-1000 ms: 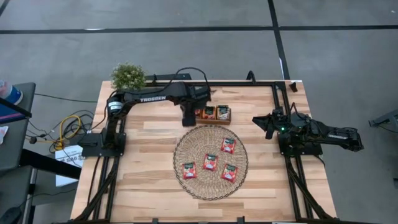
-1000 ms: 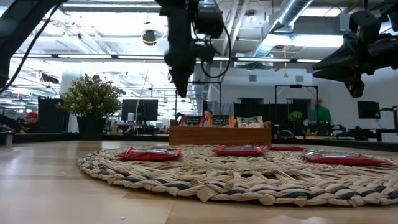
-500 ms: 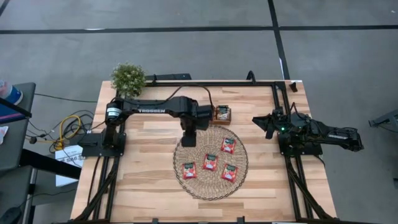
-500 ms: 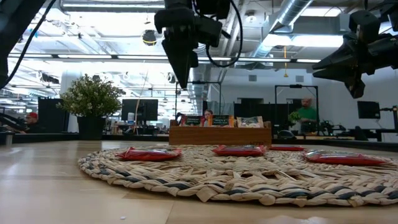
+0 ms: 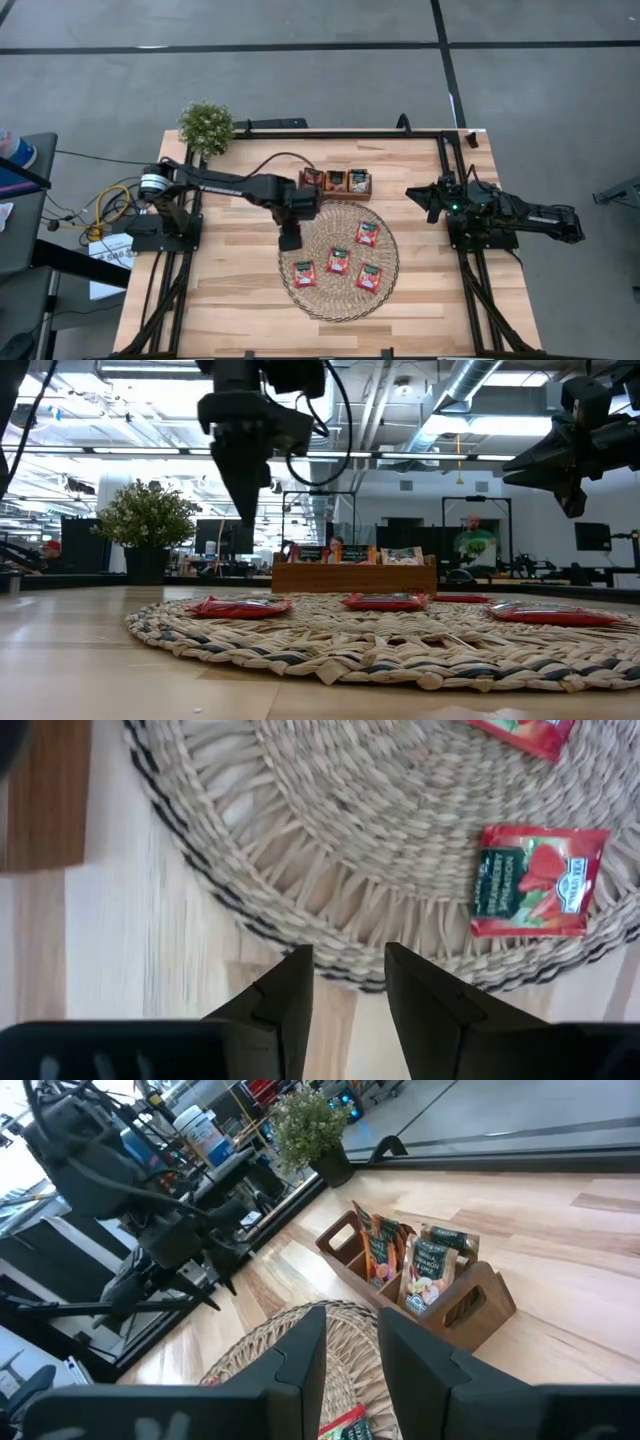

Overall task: Pick & Place Tea
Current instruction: Put the red tea bag into the left section of the wooden organizer

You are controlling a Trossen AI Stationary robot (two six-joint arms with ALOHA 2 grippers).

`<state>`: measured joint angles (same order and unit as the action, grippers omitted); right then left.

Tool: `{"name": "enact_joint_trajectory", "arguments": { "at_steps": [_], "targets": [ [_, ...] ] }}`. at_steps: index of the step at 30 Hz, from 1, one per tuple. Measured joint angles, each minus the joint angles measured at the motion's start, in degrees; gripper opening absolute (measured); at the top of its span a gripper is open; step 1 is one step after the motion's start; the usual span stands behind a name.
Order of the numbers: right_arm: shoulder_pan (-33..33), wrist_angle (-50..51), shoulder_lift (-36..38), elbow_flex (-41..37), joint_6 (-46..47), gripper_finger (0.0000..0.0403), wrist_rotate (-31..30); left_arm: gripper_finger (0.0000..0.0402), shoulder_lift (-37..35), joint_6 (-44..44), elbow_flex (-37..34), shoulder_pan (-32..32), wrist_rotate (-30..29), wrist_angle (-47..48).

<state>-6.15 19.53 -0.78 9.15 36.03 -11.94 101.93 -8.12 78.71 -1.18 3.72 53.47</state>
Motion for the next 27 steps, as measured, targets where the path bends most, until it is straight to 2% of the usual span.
{"name": "enact_joint_trajectory", "arguments": {
  "at_steps": [4, 11, 15, 19, 27],
  "targets": [
    [0.01, 0.02, -0.01, 0.00, 0.00, 0.0087, -0.02, 0.0118, -0.76, -1.09, -0.89, 1.89, -1.93, -0.38],
    [0.01, 0.07, 0.00, 0.00, 0.00, 0.0087, -0.04, 0.0118, -0.76, 2.19, -0.89, 4.25, -1.98, -2.52],
    [0.01, 0.13, 0.01, 0.00, 0.00, 0.0087, -0.04, 0.0118, -0.76, 2.21, -0.89, 6.01, 1.36, -6.45],
    [0.01, 0.15, -0.01, 0.00, 0.00, 0.0087, -0.08, 0.0118, -0.74, 1.98, -0.89, 8.42, 1.90, -10.38],
    [0.01, 0.15, 0.01, 0.00, -0.44, 0.0087, -0.17, 0.0118, -0.19, -6.06, -0.86, 13.12, 0.49, -12.22]
  ]
}}
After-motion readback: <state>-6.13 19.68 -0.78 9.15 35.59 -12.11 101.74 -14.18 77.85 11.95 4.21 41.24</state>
